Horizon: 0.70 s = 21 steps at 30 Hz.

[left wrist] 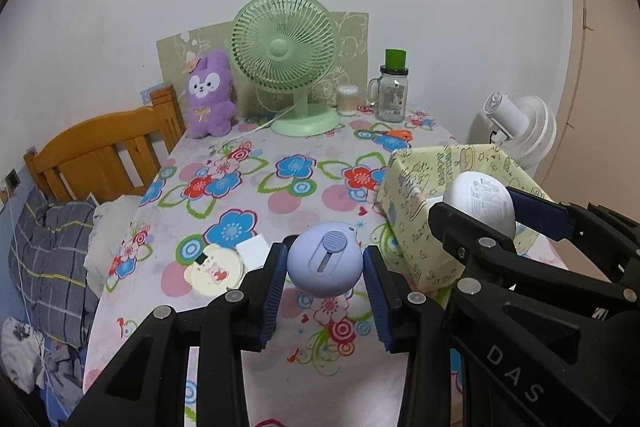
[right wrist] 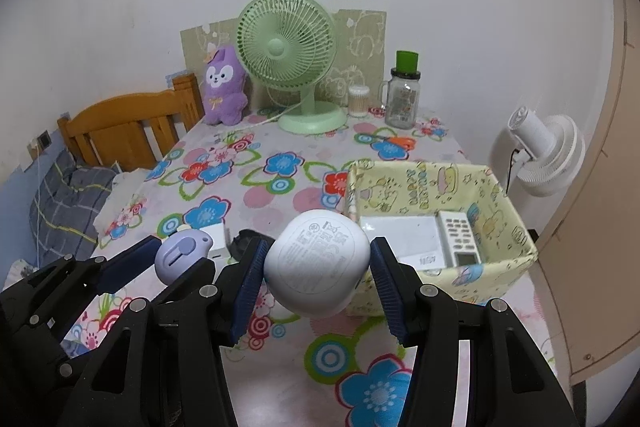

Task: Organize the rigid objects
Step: 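Lower the purple gadget and white puck into the fabric box with both tools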

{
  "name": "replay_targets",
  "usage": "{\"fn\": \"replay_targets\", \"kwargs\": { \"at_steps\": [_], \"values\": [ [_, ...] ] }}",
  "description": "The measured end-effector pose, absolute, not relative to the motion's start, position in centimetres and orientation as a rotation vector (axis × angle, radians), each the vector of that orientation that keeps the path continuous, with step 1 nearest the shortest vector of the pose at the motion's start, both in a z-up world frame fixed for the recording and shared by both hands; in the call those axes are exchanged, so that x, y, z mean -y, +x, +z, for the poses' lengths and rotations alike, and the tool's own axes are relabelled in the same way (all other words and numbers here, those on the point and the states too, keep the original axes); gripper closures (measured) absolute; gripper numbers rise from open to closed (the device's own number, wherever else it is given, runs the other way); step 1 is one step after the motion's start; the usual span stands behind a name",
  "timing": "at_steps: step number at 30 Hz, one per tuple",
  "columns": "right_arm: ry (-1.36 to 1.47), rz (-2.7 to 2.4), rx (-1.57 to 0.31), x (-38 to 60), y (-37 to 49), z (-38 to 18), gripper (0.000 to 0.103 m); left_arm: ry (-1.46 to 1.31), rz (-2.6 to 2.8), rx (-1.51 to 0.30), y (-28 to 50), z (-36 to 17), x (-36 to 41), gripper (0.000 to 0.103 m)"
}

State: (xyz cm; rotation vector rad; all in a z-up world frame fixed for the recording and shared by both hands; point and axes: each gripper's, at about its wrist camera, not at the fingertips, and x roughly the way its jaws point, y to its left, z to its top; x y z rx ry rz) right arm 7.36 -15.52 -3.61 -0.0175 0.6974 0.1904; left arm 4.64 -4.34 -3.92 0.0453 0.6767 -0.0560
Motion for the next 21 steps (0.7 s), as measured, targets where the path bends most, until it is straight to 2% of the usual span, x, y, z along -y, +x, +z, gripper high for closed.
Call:
{"fn": "replay_targets", "kwargs": {
  "at_steps": [21],
  "values": [
    [0.001,0.146,-0.713,20.4,11.1,-3.0,0.047,0.061,-0.099,-0.684,8.6,-3.3,9.3,0.063]
  ]
}}
